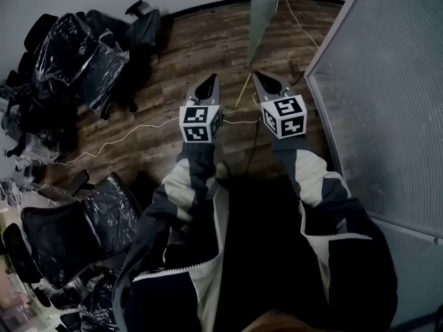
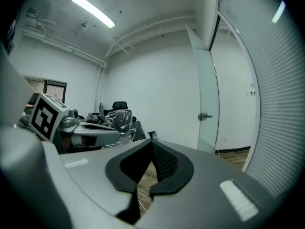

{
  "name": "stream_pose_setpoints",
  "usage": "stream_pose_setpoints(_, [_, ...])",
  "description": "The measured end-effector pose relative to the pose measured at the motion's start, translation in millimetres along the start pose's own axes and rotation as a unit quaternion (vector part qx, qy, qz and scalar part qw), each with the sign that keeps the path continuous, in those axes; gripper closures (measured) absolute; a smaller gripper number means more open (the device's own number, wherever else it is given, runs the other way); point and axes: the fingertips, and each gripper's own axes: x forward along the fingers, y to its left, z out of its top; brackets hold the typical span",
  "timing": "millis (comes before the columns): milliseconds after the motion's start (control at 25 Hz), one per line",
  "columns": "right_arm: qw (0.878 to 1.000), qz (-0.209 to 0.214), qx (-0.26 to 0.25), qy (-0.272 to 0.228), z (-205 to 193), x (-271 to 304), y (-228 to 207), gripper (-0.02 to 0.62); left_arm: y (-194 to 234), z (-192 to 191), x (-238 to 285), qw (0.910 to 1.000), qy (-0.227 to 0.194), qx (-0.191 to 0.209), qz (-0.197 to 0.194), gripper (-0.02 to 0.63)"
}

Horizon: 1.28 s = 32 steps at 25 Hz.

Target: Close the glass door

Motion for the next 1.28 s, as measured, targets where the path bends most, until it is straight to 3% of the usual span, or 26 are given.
stream_pose_setpoints(280, [1.0,-0.013,-0.003,-0.009,33,101,18,0.591,103,11,30,1.0,-0.008,0.001,-0.004,0.601])
stream_pose_setpoints(640, [1.0,-0.026,0.013,0.005,34,180,-5,0.591,176,-2,82,0.9998,0.012,-0.015,0.002,0.601])
stream_pose_setpoints(1000, [0.999,-0.029,0.025,0.017,37,273,-69,0.591,221,3,178,0.9996,0.022,-0.014,0.005,0.601])
stream_pose_setpoints(1280, [0.999,-0.012,0.029,0.02,42,369,-142,0.589,262,4,280,0.9988,0.037,-0.019,0.024,0.601])
